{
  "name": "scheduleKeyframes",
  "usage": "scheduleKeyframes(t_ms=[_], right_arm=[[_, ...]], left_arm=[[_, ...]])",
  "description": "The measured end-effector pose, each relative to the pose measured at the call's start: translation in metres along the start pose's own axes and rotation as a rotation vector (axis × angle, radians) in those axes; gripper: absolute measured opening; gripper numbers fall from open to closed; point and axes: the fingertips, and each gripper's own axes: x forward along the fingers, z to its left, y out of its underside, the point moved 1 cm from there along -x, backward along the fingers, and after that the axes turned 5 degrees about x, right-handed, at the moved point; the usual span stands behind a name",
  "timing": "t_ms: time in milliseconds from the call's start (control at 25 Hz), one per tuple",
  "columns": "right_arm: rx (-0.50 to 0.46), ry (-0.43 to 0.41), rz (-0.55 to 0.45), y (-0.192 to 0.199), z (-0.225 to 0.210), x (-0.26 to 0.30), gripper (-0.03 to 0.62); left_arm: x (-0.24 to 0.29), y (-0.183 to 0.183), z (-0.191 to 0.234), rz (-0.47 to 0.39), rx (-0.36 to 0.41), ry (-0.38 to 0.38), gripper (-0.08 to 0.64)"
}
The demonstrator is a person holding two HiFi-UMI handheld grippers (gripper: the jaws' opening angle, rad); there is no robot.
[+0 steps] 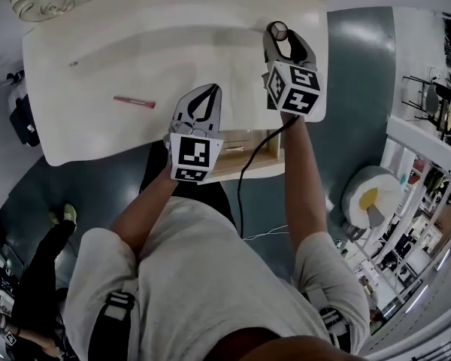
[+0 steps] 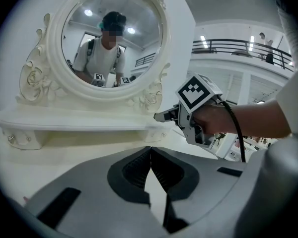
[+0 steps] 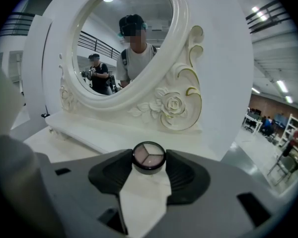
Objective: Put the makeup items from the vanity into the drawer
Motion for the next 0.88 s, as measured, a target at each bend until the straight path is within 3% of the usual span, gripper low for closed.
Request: scheduleKeyframes(t_ms=[880], right_arm=[[-0.053,-0.105,-0.037,0.045,0.018,-0.093,0.222]], left_arm=[[-0.053,0.024,-0.076,-0.023,0.029,-0.051,0.006]])
